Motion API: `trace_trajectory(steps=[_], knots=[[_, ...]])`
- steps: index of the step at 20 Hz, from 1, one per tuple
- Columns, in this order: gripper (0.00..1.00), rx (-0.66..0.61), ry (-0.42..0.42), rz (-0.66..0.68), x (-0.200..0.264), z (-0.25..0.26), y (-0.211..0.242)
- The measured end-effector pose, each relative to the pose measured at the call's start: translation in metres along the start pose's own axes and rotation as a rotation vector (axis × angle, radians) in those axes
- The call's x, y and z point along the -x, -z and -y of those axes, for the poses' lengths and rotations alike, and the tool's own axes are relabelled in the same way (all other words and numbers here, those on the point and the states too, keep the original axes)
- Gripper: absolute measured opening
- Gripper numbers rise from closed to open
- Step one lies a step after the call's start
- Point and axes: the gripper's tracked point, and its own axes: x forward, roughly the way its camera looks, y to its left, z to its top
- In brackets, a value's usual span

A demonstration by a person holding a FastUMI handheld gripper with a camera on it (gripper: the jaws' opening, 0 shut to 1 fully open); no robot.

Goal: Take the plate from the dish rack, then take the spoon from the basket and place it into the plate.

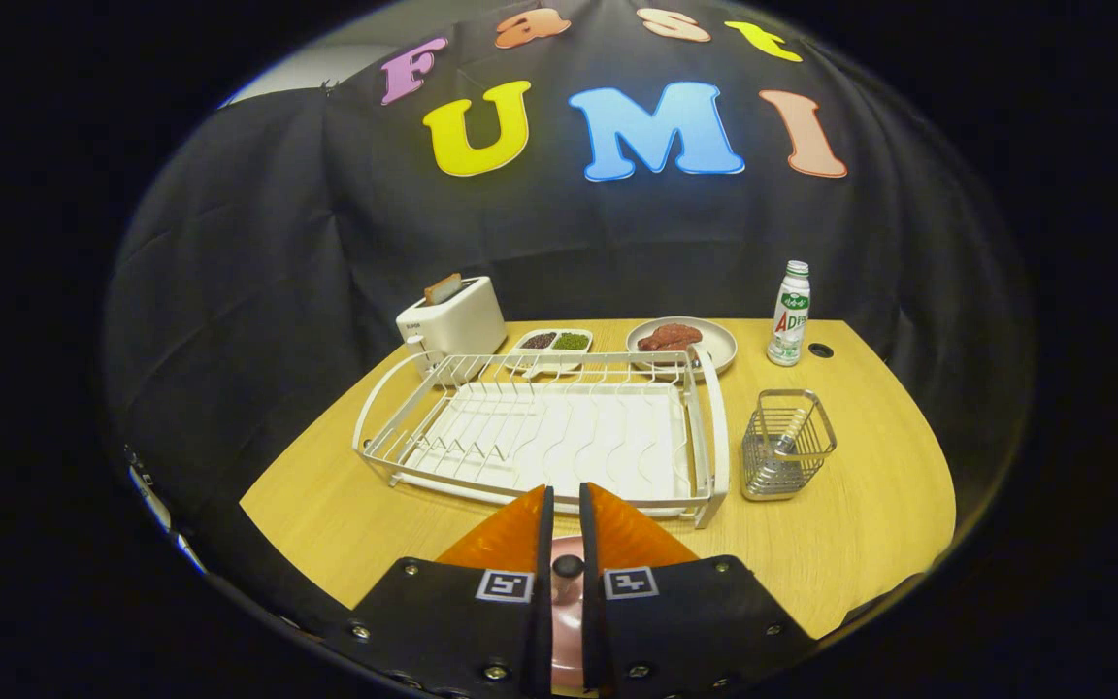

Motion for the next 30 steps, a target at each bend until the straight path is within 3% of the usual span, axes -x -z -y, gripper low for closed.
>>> trace_trajectory(steps=[7, 16, 19, 22, 30], knots=[[0.13, 0.041, 0.108, 0.190, 0.043, 0.061, -0.068], [0.14, 0.085, 0.244, 0.332, 0.093, 0.167, -0.101], [0.23, 0.099, 0.262, 0.409, 0.100, 0.192, -0.119], [0.97, 0.122, 0.240, 0.414, 0.094, 0.213, -0.117], [0.96, 0.080, 0.240, 0.545, 0.052, 0.289, -0.092]])
